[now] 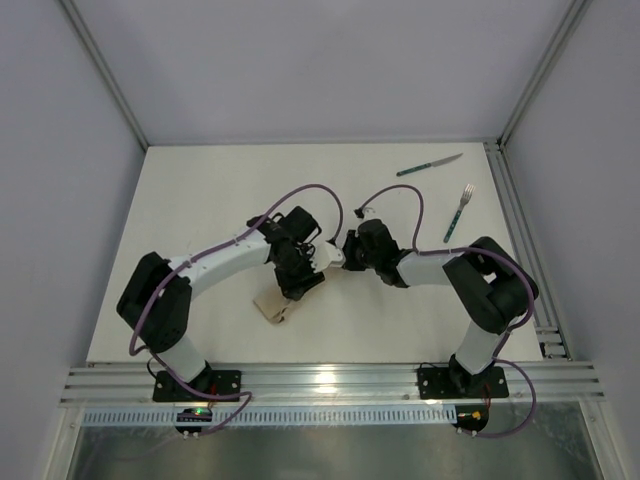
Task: Fold the napkin into a case and place the utensils inside
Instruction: Smooth out the smaller rectangle-folded napkin at the center of the board.
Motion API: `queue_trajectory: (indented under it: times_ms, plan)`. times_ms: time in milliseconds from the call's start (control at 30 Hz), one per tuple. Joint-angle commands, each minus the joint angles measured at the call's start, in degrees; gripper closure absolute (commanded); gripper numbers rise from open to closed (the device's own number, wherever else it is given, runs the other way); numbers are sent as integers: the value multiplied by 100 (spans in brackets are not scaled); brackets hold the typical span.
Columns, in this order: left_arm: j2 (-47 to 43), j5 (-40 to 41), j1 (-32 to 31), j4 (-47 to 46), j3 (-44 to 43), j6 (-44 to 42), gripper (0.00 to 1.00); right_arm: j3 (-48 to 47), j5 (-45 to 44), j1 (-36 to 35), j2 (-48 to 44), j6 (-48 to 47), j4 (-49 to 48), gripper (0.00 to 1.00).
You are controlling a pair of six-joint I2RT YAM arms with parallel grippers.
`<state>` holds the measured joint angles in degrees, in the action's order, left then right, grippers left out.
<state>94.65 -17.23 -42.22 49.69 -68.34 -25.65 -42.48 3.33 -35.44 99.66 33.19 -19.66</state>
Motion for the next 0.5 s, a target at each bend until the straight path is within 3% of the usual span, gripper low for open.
queue_trajectory:
  times_ms: [0, 200, 333, 467]
  plan:
    - [-88, 746, -6, -302, 144, 16, 51, 135, -492, 46, -148, 12, 59, 96]
    - [141, 1038, 143, -355, 356, -10, 67, 275, -509, 64, -262, -14, 50, 96]
    - [36, 452, 802, -364, 295, -98, 85, 380, -421, 64, -306, -93, -37, 96]
    - [62, -103, 1154, -135, 250, -440, 86, 433, -204, 72, -280, -155, -108, 96]
